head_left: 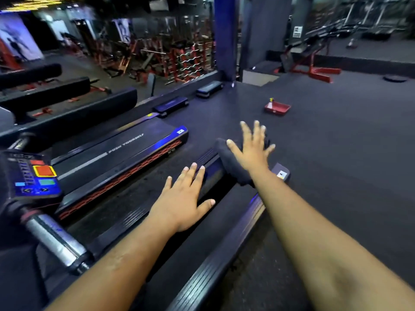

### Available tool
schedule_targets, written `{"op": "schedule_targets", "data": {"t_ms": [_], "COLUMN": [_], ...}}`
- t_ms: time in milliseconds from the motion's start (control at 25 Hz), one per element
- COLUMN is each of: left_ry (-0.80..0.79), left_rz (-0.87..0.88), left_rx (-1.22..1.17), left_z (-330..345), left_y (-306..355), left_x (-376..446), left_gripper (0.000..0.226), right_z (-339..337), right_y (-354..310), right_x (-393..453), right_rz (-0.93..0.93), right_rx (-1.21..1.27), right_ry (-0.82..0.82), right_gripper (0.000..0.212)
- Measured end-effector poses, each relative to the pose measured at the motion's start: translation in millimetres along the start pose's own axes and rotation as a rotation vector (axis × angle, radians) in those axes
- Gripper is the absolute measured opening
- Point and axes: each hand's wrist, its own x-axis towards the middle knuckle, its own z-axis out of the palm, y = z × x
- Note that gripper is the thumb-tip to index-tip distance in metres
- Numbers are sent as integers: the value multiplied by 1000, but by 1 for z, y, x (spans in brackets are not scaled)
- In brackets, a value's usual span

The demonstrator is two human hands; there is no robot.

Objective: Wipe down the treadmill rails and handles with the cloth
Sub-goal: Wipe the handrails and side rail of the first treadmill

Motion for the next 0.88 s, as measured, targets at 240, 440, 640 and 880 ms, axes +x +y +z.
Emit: {"op": "schedule_targets", "data": {"t_ms": [240,440,640,880], "left_ry": [8,4,-3,-1], "left_rz": [6,21,27,22], "left_rx": [20,29,54,58], "left_z": [2,1,5,6], "left_y": [-2,-1,-3,-2], "left_x": [6,7,8,9], "left_gripper": [90,89,87,83], "right_z": [49,33,73,18], "right_y": [-27,13,-34,14], "right_x": [-89,-9,-90,19], "right_rz": [136,324,413,525], "right_rx": [560,633,853,683], "right_ry": [58,199,122,175], "right_gripper": [88,70,105,73]}}
